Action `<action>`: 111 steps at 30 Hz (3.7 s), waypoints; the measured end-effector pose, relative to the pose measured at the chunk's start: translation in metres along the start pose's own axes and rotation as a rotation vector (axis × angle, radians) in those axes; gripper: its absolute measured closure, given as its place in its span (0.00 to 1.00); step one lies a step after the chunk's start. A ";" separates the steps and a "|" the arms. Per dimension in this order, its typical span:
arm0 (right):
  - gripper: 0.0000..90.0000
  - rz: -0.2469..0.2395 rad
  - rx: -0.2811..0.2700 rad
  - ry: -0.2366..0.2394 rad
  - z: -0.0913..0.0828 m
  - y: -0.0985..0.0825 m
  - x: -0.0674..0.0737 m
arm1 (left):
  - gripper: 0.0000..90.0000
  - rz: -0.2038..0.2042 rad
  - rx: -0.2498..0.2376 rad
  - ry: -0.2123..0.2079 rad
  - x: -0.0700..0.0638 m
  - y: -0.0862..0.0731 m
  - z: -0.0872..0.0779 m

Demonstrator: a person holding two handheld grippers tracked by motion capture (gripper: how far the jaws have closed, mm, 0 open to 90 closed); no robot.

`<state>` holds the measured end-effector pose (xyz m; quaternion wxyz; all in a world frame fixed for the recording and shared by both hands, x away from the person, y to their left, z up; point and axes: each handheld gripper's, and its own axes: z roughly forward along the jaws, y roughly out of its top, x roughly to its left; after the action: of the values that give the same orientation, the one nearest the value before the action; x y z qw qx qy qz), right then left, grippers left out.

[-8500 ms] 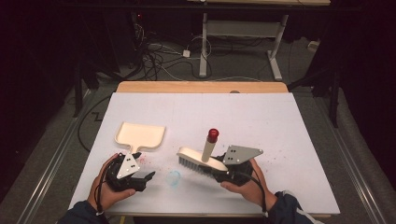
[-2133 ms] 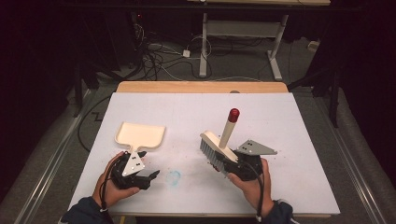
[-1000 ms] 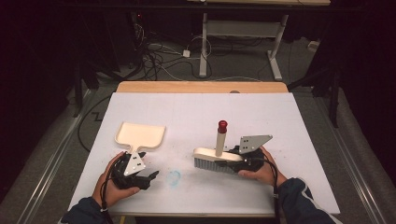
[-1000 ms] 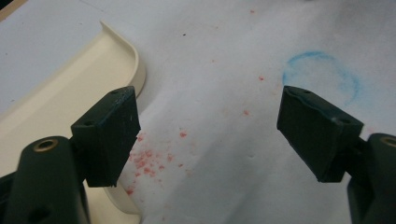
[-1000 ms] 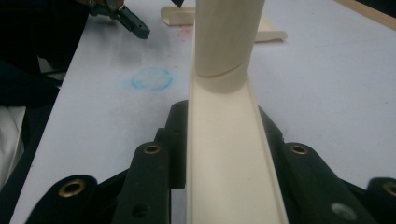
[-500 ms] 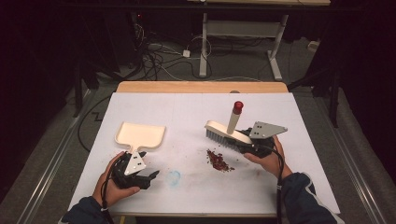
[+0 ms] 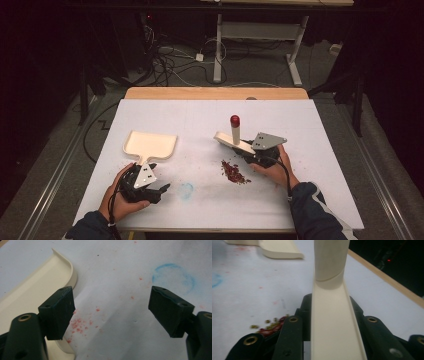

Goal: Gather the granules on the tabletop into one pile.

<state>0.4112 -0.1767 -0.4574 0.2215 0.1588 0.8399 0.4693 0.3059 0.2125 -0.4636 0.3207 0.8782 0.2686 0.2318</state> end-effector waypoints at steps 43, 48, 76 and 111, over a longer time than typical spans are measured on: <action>0.75 0.054 0.056 -0.257 0.008 -0.002 -0.025 | 0.23 -0.001 -0.004 -0.008 0.000 0.000 0.000; 0.74 0.040 0.072 -0.183 -0.002 -0.004 -0.011 | 0.23 -0.004 -0.008 -0.003 0.001 0.000 -0.002; 0.75 0.118 -0.001 -0.096 -0.112 0.010 0.026 | 0.23 0.006 -0.022 0.003 0.001 0.002 -0.004; 0.64 0.462 0.324 0.088 -0.130 -0.042 -0.060 | 0.23 0.007 0.005 -0.008 -0.001 0.004 0.003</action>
<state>0.3922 -0.3202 -0.4205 0.0436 0.3585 0.8544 0.3735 0.3080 0.2078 -0.4632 0.3186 0.8809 0.2647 0.2289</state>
